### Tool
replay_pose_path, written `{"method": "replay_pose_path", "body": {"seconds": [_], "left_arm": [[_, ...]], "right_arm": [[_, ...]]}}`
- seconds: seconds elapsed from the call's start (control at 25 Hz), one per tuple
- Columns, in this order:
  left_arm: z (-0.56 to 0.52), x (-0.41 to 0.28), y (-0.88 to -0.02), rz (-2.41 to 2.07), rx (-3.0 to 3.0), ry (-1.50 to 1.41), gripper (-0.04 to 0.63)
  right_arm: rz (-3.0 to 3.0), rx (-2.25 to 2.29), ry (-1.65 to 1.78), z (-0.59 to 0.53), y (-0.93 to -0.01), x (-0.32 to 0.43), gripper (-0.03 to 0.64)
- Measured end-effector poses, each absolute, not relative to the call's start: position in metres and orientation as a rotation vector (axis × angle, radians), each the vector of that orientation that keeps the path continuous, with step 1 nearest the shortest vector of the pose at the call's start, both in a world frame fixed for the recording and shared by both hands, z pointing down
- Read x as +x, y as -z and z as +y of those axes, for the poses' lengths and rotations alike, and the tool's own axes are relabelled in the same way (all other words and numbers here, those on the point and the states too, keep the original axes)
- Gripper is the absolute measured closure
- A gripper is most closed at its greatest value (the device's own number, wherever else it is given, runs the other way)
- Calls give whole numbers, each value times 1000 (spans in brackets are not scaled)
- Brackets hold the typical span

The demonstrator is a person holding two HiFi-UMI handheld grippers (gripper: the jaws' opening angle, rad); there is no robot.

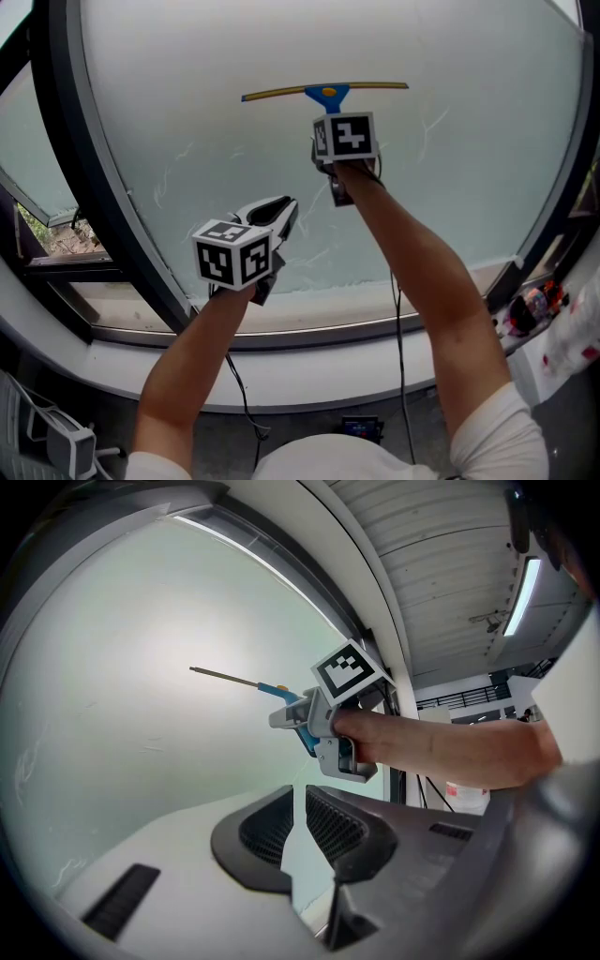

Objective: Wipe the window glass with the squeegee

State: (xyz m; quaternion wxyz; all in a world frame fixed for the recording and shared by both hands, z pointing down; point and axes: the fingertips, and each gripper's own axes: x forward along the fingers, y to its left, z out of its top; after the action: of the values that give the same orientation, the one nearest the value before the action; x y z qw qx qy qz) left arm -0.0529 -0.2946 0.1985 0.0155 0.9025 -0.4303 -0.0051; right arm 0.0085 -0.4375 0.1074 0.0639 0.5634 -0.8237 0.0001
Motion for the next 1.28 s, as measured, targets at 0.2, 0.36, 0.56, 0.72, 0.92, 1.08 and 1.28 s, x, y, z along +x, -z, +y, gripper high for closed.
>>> {"method": "replay_pose_path", "body": {"seconds": [0.2,0.36,0.56,0.72,0.92,1.08,1.28], "left_arm": [[-296,-53,-211,-1333,2790,8,529],[-297,-53,-218,-1332,2777,1,529],[-298,-53,-229,-1327,2763,-11,529],[-299,-54,-237,-1323,2750,-20,529],[-300,-56,-249,-1318,2730,-33,529],[-299,-55,-259,-1325,2730,-59,529],[-298,-54,-271,-1315,2715,-71,529]], "right_arm": [[-2491,1690,-22,-437,-123,8,514],[-2478,1682,-30,-438,-137,9,515],[-2469,1674,-59,-438,-155,9,518],[-2464,1668,-78,-438,-168,9,522],[-2455,1657,-110,-439,-186,8,529],[-2439,1653,-132,-440,-202,10,535],[-2423,1652,-150,-439,-219,12,538]]}}
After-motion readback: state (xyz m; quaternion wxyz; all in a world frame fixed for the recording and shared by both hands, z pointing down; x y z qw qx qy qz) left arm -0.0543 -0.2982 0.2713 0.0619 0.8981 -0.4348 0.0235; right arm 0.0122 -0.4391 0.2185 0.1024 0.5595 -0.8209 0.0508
